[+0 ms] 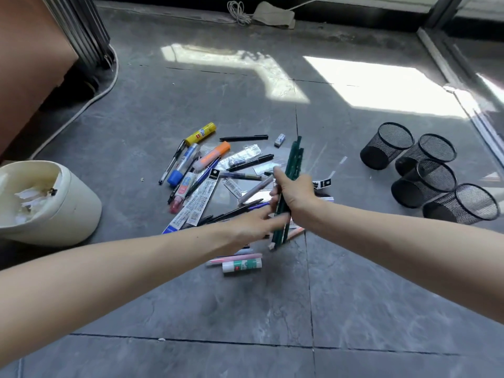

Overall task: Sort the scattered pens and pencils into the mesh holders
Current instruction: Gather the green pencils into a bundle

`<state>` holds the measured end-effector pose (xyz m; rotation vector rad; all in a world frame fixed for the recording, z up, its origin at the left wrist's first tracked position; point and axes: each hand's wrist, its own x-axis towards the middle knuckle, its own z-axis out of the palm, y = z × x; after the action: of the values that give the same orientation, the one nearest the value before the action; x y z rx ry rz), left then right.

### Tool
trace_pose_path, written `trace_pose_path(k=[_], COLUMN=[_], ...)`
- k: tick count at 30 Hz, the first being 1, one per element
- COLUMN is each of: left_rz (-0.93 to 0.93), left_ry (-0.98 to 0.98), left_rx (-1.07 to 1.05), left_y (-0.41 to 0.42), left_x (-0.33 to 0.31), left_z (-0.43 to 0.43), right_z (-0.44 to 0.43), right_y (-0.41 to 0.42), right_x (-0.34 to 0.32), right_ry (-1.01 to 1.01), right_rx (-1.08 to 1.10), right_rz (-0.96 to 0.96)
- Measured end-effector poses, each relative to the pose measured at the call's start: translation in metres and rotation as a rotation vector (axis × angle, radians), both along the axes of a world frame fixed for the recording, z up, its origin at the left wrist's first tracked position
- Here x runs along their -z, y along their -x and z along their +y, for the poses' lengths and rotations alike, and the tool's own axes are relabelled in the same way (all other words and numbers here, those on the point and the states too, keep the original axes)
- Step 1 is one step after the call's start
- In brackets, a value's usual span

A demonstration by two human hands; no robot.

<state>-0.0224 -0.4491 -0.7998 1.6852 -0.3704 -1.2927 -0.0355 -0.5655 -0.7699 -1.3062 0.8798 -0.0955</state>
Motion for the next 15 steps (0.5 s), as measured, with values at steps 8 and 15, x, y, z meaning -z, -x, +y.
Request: trace_pose_path(k=[8,15], left_rz=[0.023,-0.305], left_ry=[0.149,0.098], left_rx=[-0.004,0.018], left_y=[0.038,0.057], left_x=[-0.012,0.003], left_z=[-0.045,-0.08], right_z=[-0.013,-0.025], right_y=[0.044,0.076], right_x=[-0.007,0.005], right_ry=[0.116,0.228], right_rx=[-0.076,0.022], right_rz=[0.063,-0.051])
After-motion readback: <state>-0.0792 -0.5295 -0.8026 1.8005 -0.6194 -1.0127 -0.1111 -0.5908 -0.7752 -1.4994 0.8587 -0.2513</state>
